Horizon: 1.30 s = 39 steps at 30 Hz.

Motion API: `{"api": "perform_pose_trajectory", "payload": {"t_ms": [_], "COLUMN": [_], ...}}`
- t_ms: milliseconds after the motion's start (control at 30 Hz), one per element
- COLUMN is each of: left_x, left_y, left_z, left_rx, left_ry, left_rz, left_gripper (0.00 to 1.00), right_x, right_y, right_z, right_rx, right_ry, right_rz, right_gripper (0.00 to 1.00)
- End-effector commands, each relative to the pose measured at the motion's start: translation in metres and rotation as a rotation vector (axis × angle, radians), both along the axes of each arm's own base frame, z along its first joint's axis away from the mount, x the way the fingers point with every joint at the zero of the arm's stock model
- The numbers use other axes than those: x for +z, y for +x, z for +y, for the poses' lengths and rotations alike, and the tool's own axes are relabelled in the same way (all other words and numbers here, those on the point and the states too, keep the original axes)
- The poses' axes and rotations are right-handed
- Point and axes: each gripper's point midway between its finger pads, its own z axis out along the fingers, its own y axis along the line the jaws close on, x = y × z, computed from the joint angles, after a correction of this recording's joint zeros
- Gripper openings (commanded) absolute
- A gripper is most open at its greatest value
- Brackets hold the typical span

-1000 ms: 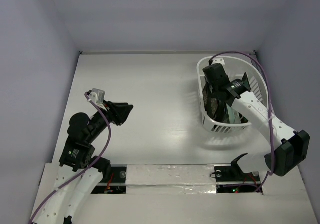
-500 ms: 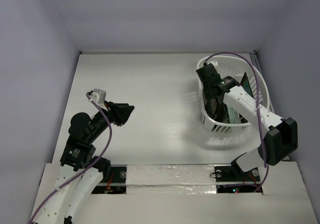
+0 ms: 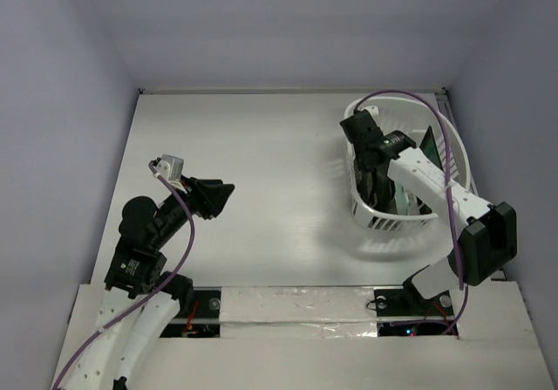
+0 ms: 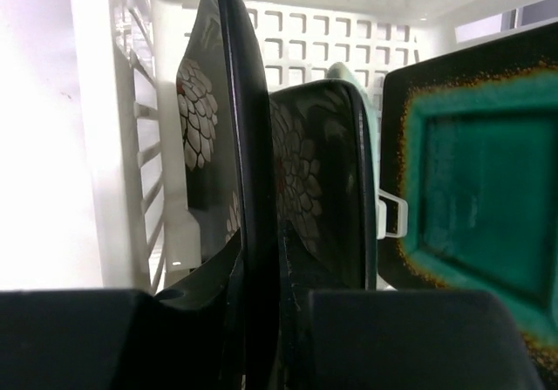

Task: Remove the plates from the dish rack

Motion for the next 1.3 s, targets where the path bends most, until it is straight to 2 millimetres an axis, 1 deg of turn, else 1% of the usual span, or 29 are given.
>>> {"api": "perform_pose_trajectory", "payload": {"t_ms": [0, 100, 233, 333, 367, 433, 500, 533, 600, 633, 667, 733, 767, 867, 900, 933, 1000, 1033, 1067, 1100, 1133, 1167, 1200, 1233, 1267], "left_x": [0.006, 0.008, 0.007, 0.008, 0.008, 0.008, 0.007, 0.006, 0.007, 0.007, 0.006, 0.007, 0.006, 0.004, 0.004, 0.004, 0.004, 0.004, 0.004, 0.003, 0.002, 0.003, 0.002, 0.002, 0.002], "left_y": [0.001, 0.0, 0.0, 0.0, 0.0, 0.0, 0.0, 0.0, 0.001, 0.001, 0.001, 0.001, 0.002, 0.003, 0.004, 0.004, 0.006, 0.006, 0.008, 0.008, 0.008, 0.01, 0.01, 0.01, 0.01], "left_z": [-0.002, -0.002, -0.001, -0.002, -0.002, -0.002, -0.002, -0.002, -0.001, -0.001, -0.001, -0.002, -0.002, -0.001, 0.0, 0.0, 0.002, 0.002, 0.004, 0.004, 0.004, 0.006, 0.007, 0.007, 0.008], "left_rx": [-0.011, -0.011, -0.006, -0.008, -0.008, -0.009, -0.008, -0.006, -0.005, -0.002, -0.002, -0.005, -0.005, 0.001, 0.003, 0.003, 0.015, 0.015, 0.027, 0.026, 0.028, 0.038, 0.043, 0.046, 0.049], "left_ry": [-0.017, -0.02, -0.02, -0.022, -0.022, -0.022, -0.022, -0.021, -0.021, -0.021, -0.02, -0.019, -0.02, -0.018, -0.018, -0.017, -0.018, -0.018, -0.018, -0.016, -0.014, -0.016, -0.015, -0.015, -0.015], "left_rz": [-0.021, -0.026, -0.026, -0.026, -0.026, -0.026, -0.024, -0.02, -0.02, -0.02, -0.018, -0.019, -0.017, -0.011, -0.01, -0.008, -0.007, -0.006, -0.006, -0.002, 0.0, 0.0, 0.001, 0.001, 0.001], "left_gripper": [0.4, 0.43, 0.55, 0.61, 0.62, 0.66, 0.67, 0.69, 0.69, 0.69, 0.68, 0.67, 0.67, 0.67, 0.67, 0.67, 0.66, 0.66, 0.66, 0.65, 0.65, 0.65, 0.64, 0.63, 0.63], "right_x": [0.045, 0.059, 0.084, 0.103, 0.107, 0.123, 0.136, 0.154, 0.173, 0.188, 0.206, 0.226, 0.242, 0.26, 0.265, 0.267, 0.271, 0.271, 0.272, 0.284, 0.268, 0.265, 0.275, 0.252, 0.246], "right_y": [0.006, 0.006, 0.005, 0.004, 0.003, 0.0, -0.002, -0.007, -0.014, -0.02, -0.026, -0.036, -0.043, -0.053, -0.052, -0.053, -0.049, -0.05, -0.049, -0.045, -0.045, -0.044, -0.04, -0.033, -0.031], "right_z": [-0.01, -0.012, -0.009, -0.012, -0.009, -0.014, -0.013, -0.014, -0.014, -0.021, -0.015, -0.013, -0.013, 0.003, 0.009, 0.024, 0.047, 0.069, 0.083, 0.099, 0.123, 0.138, 0.151, 0.17, 0.183], "right_rx": [-0.049, -0.052, -0.038, -0.037, -0.03, -0.045, -0.042, -0.043, -0.041, -0.058, -0.042, -0.021, -0.012, 0.06, 0.077, 0.139, 0.204, 0.291, 0.325, 0.369, 0.442, 0.459, 0.488, 0.51, 0.502], "right_ry": [-0.004, -0.001, 0.016, 0.027, 0.027, 0.037, 0.051, 0.07, 0.091, 0.103, 0.14, 0.183, 0.226, 0.333, 0.368, 0.419, 0.513, 0.586, 0.649, 0.734, 0.786, 0.855, 0.925, 0.947, 1.007], "right_rz": [-0.114, -0.139, -0.201, -0.244, -0.252, -0.293, -0.326, -0.372, -0.418, -0.455, -0.499, -0.541, -0.581, -0.626, -0.647, -0.647, -0.677, -0.663, -0.664, -0.708, -0.66, -0.646, -0.685, -0.632, -0.609], "right_gripper": [0.0, 0.0, 0.0, 0.0, 0.0, 0.0, 0.0, 0.0, 0.0, 0.0, 0.0, 0.0, 0.0, 0.0, 0.0, 0.0, 0.0, 0.0, 0.0, 0.0, 0.0, 0.0, 0.0, 0.0, 0.0]}}
